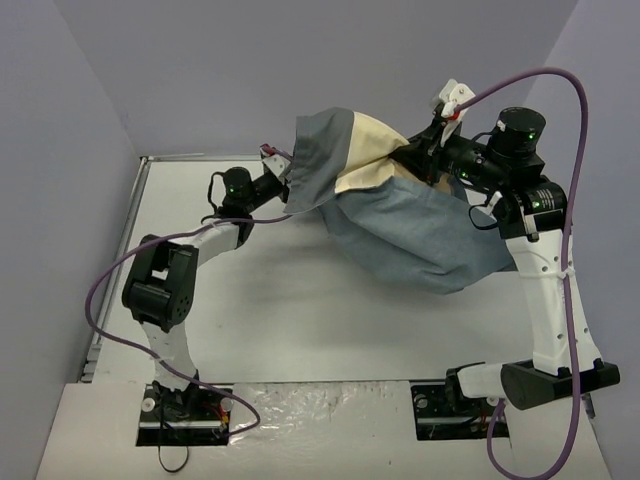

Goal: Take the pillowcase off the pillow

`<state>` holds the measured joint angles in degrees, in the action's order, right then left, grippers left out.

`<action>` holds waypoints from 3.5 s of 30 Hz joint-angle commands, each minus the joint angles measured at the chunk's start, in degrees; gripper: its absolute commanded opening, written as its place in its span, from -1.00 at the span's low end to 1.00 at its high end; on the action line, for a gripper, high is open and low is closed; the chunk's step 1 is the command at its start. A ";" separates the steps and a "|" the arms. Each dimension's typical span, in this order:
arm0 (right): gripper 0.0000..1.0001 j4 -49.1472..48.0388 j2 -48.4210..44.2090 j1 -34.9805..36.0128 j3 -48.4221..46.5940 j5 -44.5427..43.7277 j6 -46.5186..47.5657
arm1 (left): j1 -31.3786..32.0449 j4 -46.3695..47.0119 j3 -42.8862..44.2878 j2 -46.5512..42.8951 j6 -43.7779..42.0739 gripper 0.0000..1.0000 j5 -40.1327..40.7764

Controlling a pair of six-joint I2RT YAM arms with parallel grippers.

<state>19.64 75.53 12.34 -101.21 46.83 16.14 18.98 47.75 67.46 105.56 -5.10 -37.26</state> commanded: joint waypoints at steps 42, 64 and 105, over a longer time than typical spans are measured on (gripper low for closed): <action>-1.00 -38.35 -16.55 -2.49 35.96 -18.95 -49.36 | -9.06 -21.37 10.59 -41.41 18.38 -0.95 7.98; 0.95 -36.95 -0.96 -22.62 46.81 -23.90 -16.17 | 5.27 -30.60 23.94 -0.67 12.40 0.44 24.07; -1.00 -14.72 9.04 -13.12 43.20 -23.39 -16.85 | 19.25 -54.16 8.56 -11.52 29.62 0.94 24.34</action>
<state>3.01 88.66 3.11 -57.60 19.11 -2.26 37.21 -7.60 73.89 93.69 23.33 -12.21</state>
